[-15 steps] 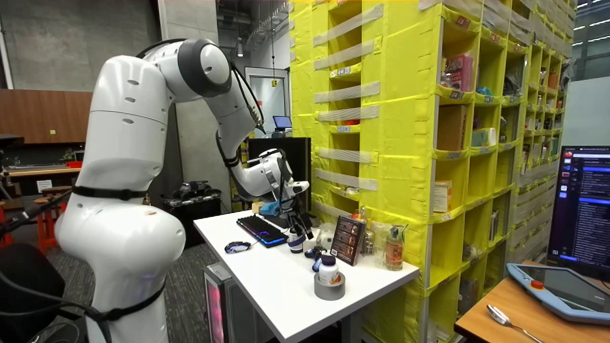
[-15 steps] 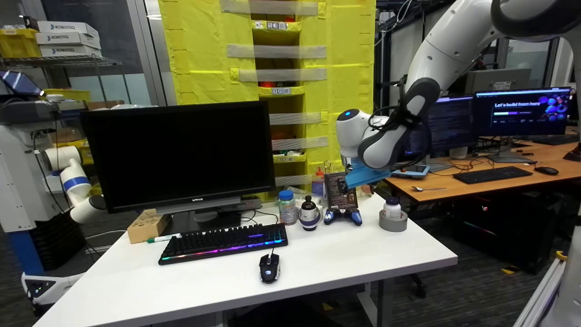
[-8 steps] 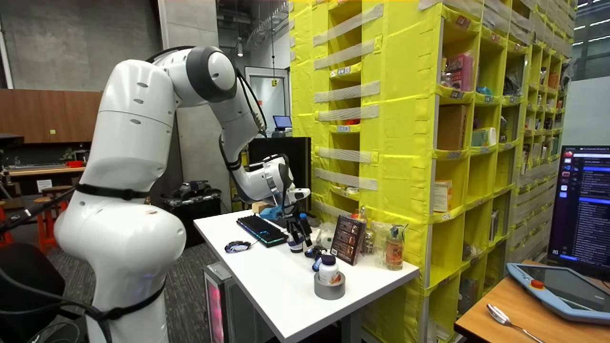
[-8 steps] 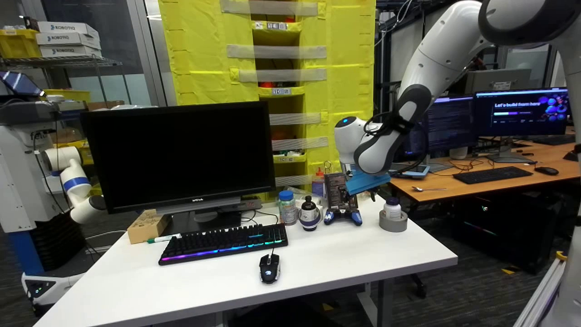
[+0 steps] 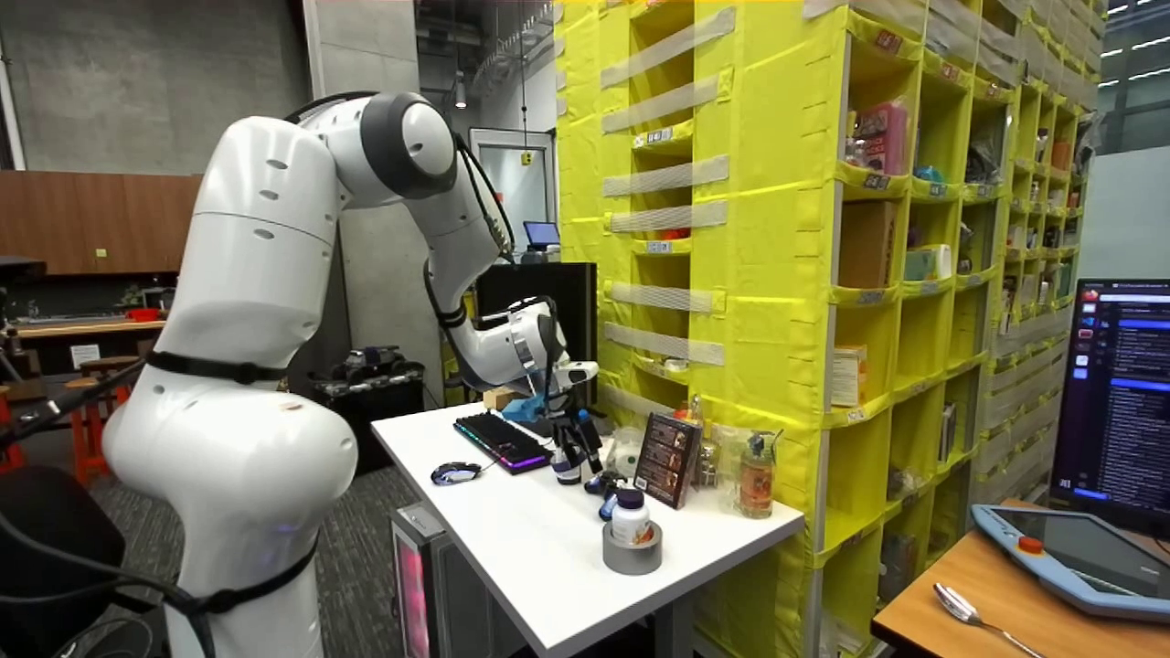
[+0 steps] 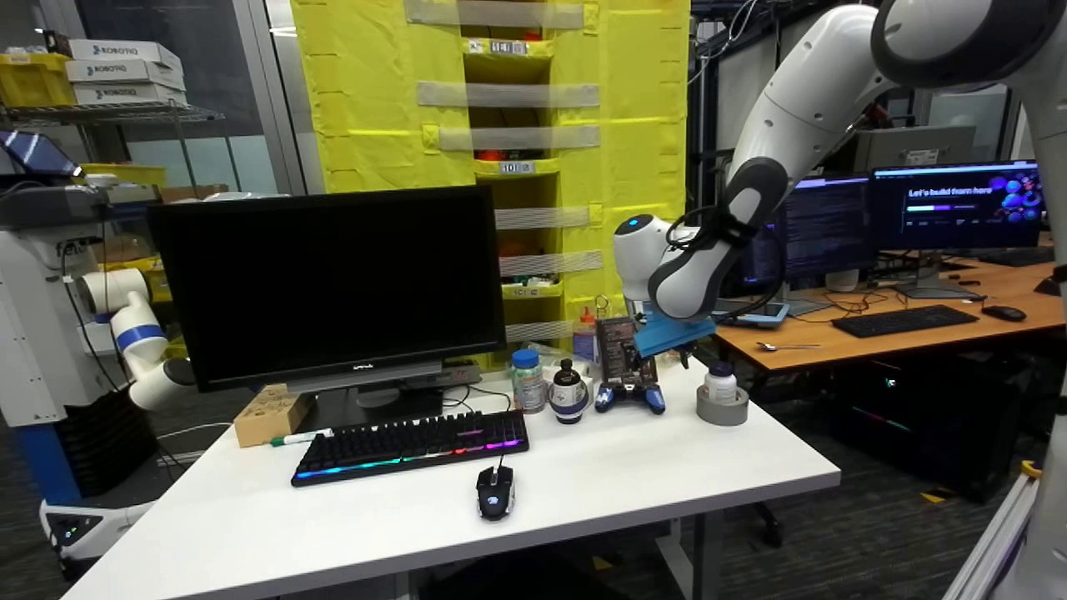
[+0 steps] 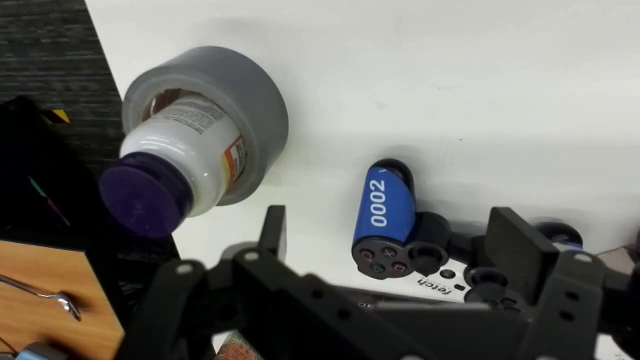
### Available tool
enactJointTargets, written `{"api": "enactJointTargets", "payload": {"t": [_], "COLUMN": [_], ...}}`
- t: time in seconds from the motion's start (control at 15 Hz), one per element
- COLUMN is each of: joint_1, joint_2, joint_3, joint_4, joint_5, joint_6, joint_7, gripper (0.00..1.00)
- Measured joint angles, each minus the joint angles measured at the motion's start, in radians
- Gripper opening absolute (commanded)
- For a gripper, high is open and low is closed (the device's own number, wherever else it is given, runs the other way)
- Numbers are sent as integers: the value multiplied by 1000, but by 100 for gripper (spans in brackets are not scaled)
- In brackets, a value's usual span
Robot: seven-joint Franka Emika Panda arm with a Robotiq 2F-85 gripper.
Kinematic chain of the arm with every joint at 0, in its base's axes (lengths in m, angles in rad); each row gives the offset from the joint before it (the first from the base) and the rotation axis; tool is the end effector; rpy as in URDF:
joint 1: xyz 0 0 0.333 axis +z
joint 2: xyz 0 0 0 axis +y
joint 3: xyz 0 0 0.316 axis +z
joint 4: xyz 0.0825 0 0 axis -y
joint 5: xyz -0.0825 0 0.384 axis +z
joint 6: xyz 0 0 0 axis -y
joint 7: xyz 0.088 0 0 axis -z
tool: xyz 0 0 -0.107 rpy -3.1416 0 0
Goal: Move the mouse to the left then put the container in the masking tape.
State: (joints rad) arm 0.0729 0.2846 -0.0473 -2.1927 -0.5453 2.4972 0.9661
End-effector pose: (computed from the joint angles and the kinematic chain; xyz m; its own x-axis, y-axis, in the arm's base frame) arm 0.5588 0.0175 0.2560 0.8648 -0.4409 0.2402 -0.4925 -0.8380 0.2350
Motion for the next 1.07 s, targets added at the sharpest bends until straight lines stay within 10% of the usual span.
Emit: {"api": "enactJointTargets", "payload": {"t": [1.07], "joint_1": [38], "joint_2": [-26], "joint_3": [-10], "joint_4": [0], "joint_5": [-1], "joint_6": [-80], "joint_7": [-43], "gripper": [100]}}
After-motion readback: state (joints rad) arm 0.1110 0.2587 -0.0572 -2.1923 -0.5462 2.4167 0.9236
